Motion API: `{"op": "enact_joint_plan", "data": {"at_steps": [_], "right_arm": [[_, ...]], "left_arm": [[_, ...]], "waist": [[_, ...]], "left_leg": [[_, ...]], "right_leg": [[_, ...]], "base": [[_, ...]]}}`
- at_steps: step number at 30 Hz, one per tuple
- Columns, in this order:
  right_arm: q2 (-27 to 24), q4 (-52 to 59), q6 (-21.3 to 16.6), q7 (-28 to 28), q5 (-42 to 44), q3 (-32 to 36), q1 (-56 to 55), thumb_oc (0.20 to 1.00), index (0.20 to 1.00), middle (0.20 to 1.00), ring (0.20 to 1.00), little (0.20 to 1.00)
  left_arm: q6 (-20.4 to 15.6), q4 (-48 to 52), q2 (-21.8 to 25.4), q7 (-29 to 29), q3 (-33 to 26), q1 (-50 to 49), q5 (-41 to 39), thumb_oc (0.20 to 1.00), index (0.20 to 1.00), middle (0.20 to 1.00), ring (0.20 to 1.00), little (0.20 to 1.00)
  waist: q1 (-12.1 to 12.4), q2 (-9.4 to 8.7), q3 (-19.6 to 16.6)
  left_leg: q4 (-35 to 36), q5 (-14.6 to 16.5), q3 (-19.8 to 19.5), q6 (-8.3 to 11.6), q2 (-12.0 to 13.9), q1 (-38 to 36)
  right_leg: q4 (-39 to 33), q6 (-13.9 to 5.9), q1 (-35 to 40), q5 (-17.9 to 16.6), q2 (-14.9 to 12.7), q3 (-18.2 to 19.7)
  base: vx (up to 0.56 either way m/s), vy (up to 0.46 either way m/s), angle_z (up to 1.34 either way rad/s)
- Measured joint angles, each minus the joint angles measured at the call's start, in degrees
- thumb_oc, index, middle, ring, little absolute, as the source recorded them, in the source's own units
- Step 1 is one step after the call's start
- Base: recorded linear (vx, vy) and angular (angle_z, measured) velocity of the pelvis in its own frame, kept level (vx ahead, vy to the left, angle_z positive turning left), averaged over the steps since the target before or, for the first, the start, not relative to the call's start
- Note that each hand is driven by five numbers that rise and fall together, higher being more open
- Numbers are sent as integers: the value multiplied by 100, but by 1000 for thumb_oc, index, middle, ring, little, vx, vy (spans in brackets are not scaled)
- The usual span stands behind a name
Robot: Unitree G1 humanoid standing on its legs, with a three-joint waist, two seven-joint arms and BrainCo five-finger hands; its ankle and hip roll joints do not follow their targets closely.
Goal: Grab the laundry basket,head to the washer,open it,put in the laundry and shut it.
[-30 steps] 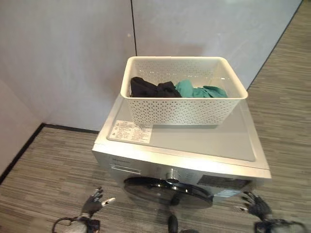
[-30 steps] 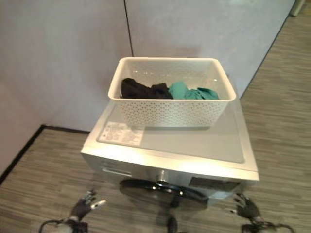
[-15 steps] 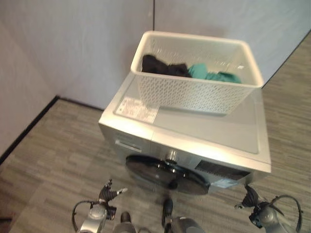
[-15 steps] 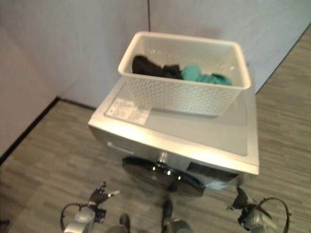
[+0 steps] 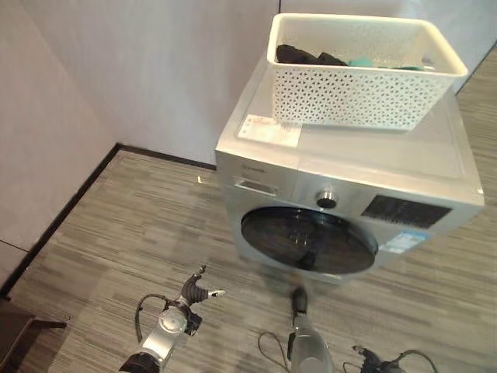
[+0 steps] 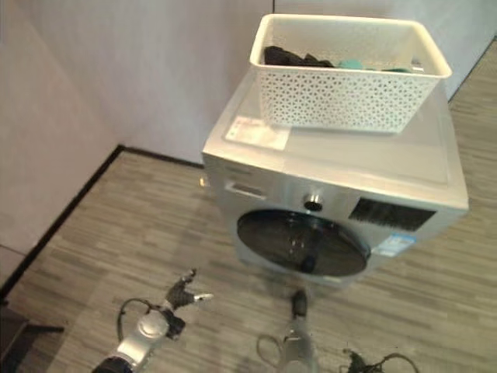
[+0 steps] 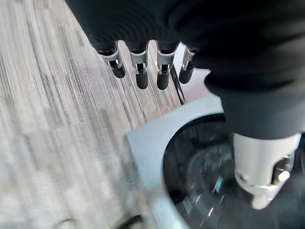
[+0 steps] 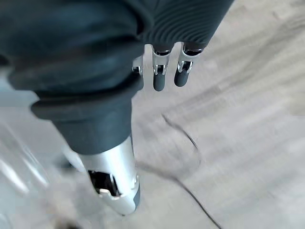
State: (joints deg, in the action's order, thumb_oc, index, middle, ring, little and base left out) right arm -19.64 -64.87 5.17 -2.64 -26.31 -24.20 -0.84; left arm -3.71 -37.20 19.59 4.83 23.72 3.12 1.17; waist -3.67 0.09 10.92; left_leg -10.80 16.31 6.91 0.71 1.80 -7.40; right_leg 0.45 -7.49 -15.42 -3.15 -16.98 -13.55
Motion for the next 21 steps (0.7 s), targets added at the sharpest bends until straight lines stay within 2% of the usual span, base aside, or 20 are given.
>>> {"op": "enact_joint_plan", "data": {"at_steps": [1,2,3,4,5,7,8,9,10,11,12,13,14,16,17,19,20,21], "right_arm": [[357,-335,16,-34,-62,-174,21,1000,1000,1000,1000,1000],[391,-233,5,-32,-113,-176,-14,1000,1000,1000,1000,1000],[412,-72,6,-25,-131,-182,-27,1000,1000,1000,1000,1000],[336,61,-10,-9,-138,-169,-1,1000,1000,1000,1000,1000],[278,128,-26,-12,-136,-111,120,1000,1000,1000,1000,1000],[210,175,-26,-7,-134,-99,145,1000,1000,1000,1000,1000],[147,268,-26,7,-109,-43,160,1000,1000,1000,1000,1000],[124,316,-29,10,-99,12,168,1000,1000,1000,1000,1000],[94,315,-30,13,-98,58,134,1000,1000,1000,1000,1000],[-45,468,-35,18,-90,161,216,1000,1000,1000,1000,1000],[-113,545,-33,36,-90,177,248,1000,1000,1000,1000,1000],[-188,705,-34,66,-87,220,321,1000,1000,1000,1000,1000],[-332,958,-36,76,-75,280,366,1000,1000,1000,1000,1000],[-648,1445,-33,111,33,286,383,1000,1000,1000,1000,1000],[-889,1985,-22,114,79,414,295,1000,1000,1000,1000,1000],[-1091,2457,-13,119,82,609,271,1000,1000,1000,1000,1000],[-1334,3086,11,114,78,899,176,1000,1000,1000,1000,1000],[-1502,3530,6,121,78,1115,111,1000,1000,1000,1000,1000]], "left_arm": [[-40,-6,227,-78,44,-5,66,1000,1000,1000,1000,1000],[-41,-25,259,-88,-17,-39,120,1000,1000,1000,1000,1000],[-45,-57,267,-98,-150,-102,123,1000,1000,1000,1000,1000],[-38,-51,194,-102,-235,-106,122,1000,1000,1000,1000,1000],[-38,-62,133,-130,-322,-99,120,1000,1000,1000,1000,1000],[-46,-59,162,-140,-348,-180,121,1000,1000,1000,1000,1000],[-41,-58,202,-143,-436,-296,125,1000,1000,1000,1000,1000],[-39,-58,222,-141,-478,-344,125,1000,1000,1000,1000,1000],[-36,-59,252,-140,-493,-374,125,1000,1000,1000,1000,1000],[-26,-50,302,-139,-560,-442,124,1000,1000,1000,1000,1000],[-24,-40,314,-134,-590,-486,124,1000,1000,1000,1000,1000],[-18,-40,325,-137,-659,-538,121,1000,1000,1000,1000,1000],[-8,-36,275,-133,-744,-565,117,1000,1000,1000,1000,1000],[-5,-9,268,-130,-833,-628,113,1000,1000,1000,1000,1000],[-4,139,268,-126,-1034,-739,104,1000,1000,1000,1000,1000],[-1,256,270,-128,-1165,-819,102,1000,1000,1000,1000,1000],[7,325,267,-145,-1185,-949,101,1000,1000,1000,1000,1000],[13,381,260,-164,-1184,-1005,101,1000,1000,1000,1000,1000]], "waist": [[10,-308,-74],[101,-314,-86],[143,-272,-103],[176,-100,-81],[276,88,5],[327,104,-21],[445,77,-74],[500,52,-104],[545,61,-99],[660,-60,-164],[705,-113,-195],[723,-210,-232],[738,-213,-224],[741,-234,-233],[738,-347,-306],[710,-360,-319],[704,-344,-339],[644,-306,-364]], "left_leg": [[-290,9,-10,-130,-199,177],[-299,44,17,-116,-265,202],[-494,-50,-6,-251,-224,444],[-405,-13,-3,-307,-79,506],[-270,-217,-89,-373,39,553],[74,-440,-135,-408,13,434],[265,-589,-116,-418,-13,407],[354,-663,-109,-416,-31,372],[443,-716,-119,-405,-47,357],[535,-802,-73,-381,-111,391],[534,-802,-11,-380,-158,424],[530,-822,50,-347,-206,456],[533,-848,141,-305,-180,464],[590,-902,180,-218,-96,445],[795,-1004,176,-70,-36,389],[1057,-1181,141,58,137,270],[1376,-1364,114,191,259,137],[1530,-1474,50,239,332,105]], "right_leg": [[12,127,337,142,-18,-23],[-69,42,345,411,-11,10],[-93,93,319,741,-29,53],[306,83,31,736,85,302],[1250,-14,-139,585,237,614],[1893,-84,-64,650,229,732],[2323,-133,82,795,252,788],[2369,-148,206,834,271,784],[2284,-198,388,870,292,775],[1475,-282,968,772,249,580],[1113,-221,1152,561,227,524],[687,-308,1344,334,163,514],[335,-422,1466,166,161,520],[-243,-440,1677,-179,206,516],[-589,-496,1752,-496,281,513],[-599,-487,1762,-570,446,493],[-600,-431,1760,-549,625,474],[-601,-398,1757,-535,704,391]], "base": [[-199,85,16],[-258,103,19],[-137,27,-3],[-174,19,10],[-164,-18,12],[-123,-64,16],[-96,-108,3],[-95,-137,-4],[-97,-162,-13],[-82,-167,-22],[-69,-185,-33],[-44,-210,-37],[-5,-217,-36],[14,-203,-20],[14,-159,-6],[36,-109,0],[35,-112,12],[19,-100,20]]}}
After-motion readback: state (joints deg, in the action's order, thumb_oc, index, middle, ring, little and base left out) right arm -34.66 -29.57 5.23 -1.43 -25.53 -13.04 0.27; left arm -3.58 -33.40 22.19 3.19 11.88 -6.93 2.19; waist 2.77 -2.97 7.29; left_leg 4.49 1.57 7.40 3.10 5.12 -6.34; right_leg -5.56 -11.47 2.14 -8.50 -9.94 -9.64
